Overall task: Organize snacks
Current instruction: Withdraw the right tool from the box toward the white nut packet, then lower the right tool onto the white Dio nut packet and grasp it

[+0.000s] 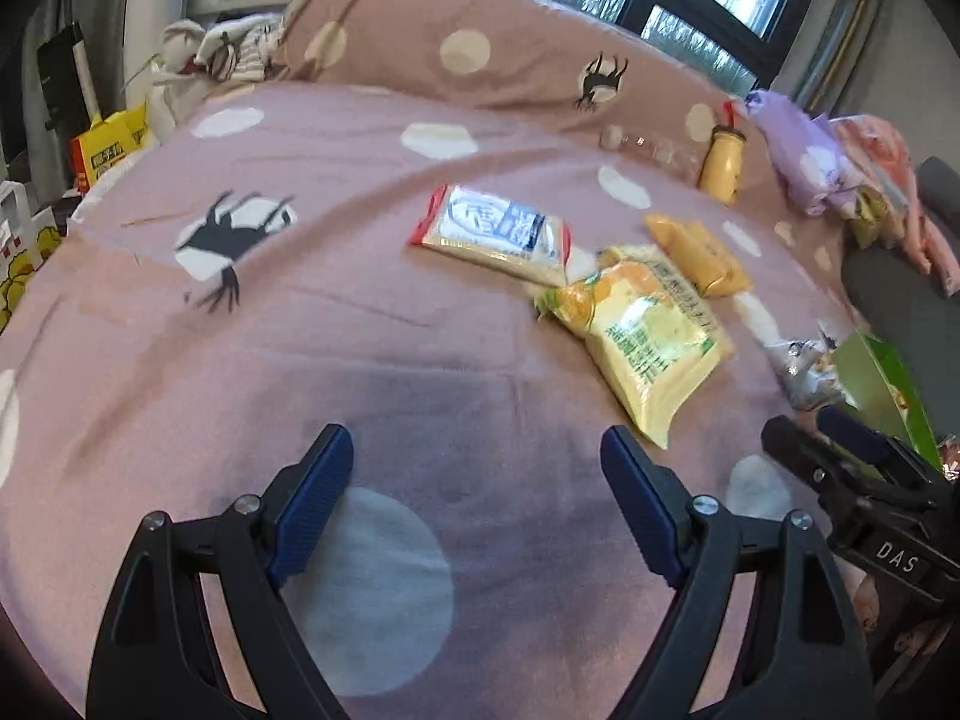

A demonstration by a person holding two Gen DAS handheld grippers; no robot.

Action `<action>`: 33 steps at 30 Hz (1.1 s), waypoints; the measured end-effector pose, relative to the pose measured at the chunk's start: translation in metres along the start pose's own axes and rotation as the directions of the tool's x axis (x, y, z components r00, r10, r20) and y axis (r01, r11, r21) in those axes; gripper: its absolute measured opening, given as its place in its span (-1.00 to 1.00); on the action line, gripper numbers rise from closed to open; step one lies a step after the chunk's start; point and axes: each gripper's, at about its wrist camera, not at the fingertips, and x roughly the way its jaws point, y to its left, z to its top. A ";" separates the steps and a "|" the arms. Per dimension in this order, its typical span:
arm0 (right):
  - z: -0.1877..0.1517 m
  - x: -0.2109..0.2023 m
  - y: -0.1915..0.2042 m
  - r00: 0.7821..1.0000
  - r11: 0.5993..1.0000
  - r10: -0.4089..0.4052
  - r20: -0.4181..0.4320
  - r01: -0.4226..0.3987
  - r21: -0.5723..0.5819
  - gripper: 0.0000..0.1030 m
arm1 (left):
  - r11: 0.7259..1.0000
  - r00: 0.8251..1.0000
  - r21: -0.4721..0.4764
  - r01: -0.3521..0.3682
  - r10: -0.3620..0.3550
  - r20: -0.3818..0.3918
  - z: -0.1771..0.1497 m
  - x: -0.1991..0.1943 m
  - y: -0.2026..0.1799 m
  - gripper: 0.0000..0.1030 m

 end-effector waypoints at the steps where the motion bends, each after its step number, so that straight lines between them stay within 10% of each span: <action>1: -0.003 0.002 -0.002 1.000 1.000 -0.006 -0.011 0.007 0.015 0.67 | 1.000 1.000 0.008 -0.009 0.009 -0.013 -0.002 0.004 0.000 0.65; 8: -0.022 0.012 -0.016 0.998 0.997 0.018 -0.057 -0.014 0.072 0.79 | 0.997 0.997 0.004 0.077 -0.077 -0.007 -0.008 0.002 0.004 0.98; 21: -0.026 0.023 -0.011 0.997 0.999 0.014 -0.077 -0.011 0.033 1.00 | 0.967 0.980 0.189 -0.172 0.187 -0.065 -0.013 0.026 -0.028 1.00; 33: -0.025 0.023 -0.012 0.997 0.999 0.025 -0.074 -0.022 0.041 1.00 | 0.960 0.970 0.168 -0.222 0.236 -0.065 -0.011 0.029 -0.030 1.00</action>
